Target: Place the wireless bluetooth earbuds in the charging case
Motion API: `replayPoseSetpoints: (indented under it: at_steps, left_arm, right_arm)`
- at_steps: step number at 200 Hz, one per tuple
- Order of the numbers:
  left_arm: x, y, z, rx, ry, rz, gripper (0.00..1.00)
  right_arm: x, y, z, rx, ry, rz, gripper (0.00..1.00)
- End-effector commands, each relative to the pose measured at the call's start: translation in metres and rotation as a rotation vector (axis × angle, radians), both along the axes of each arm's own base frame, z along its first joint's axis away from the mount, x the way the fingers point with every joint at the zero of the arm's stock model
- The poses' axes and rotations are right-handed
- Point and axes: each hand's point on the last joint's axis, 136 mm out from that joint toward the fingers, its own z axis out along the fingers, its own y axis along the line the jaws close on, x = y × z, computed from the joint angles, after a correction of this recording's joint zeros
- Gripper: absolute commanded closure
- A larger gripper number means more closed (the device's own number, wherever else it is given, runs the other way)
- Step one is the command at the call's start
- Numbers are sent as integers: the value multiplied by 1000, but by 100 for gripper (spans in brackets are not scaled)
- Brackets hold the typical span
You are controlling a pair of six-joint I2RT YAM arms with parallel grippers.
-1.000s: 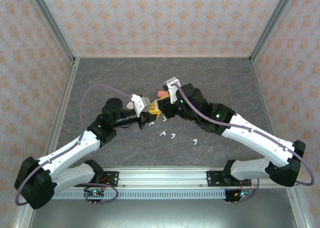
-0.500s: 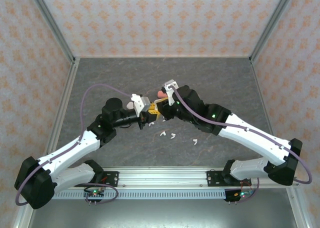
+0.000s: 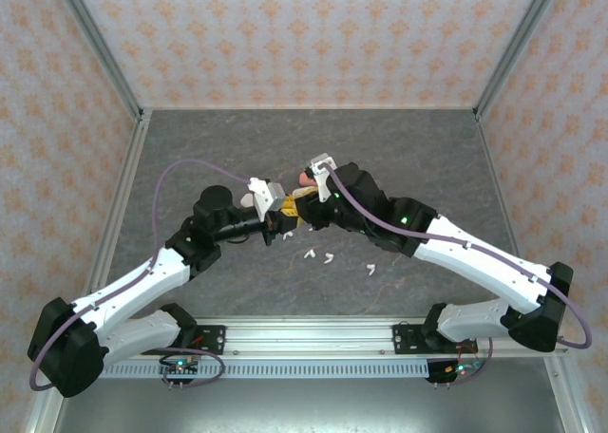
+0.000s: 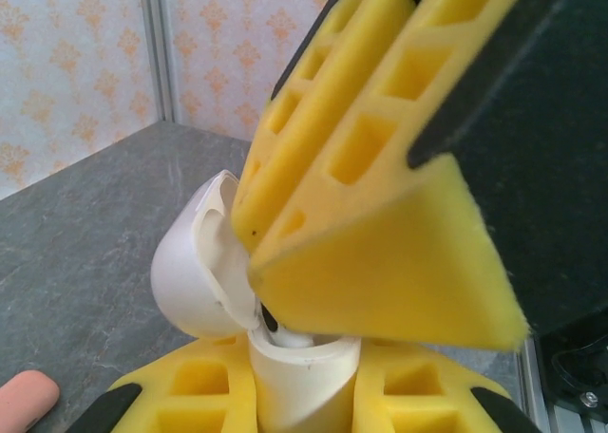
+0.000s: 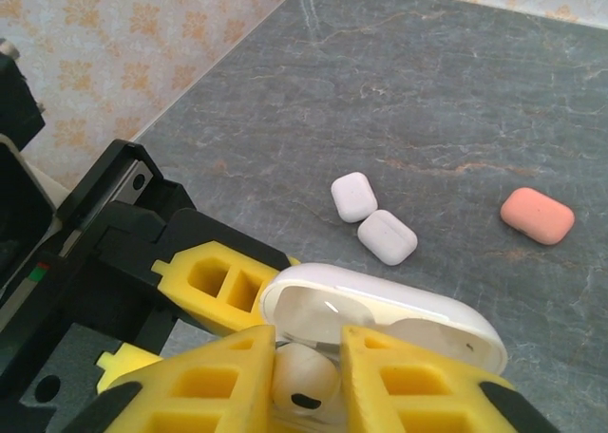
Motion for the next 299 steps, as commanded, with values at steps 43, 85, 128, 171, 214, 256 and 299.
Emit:
replayPoseSetpoints:
  at_steps: [43,85,128,171,214,256,299]
  left_arm:
    - [1,0,25,-38,-59,-7,100]
    - [-1,1,26,-26,-69,-9,100]
    - [-2,3,26,-12,-81,-6,100]
    - [-2,3,29,-14,-90,-6,100]
    - [-4,4,28,-1,-97,-8,100]
    - [-3,3,29,5,-102,-12,100]
    - [-5,4,28,6,-97,-18,100]
  right_arm:
    - [-1,-12,43,112,-31,-67,57]
    - [-1,-68,79,240,-101,-262,43]
    - [2,-144,32,181,15,-568,38]
    - [-9,-197,-53,93,206,-780,38]
    - [-26,-211,-155,-2,436,-883,42]
    - [-37,-198,-215,33,567,-860,44]
    - [-39,-186,-234,-14,629,-821,47]
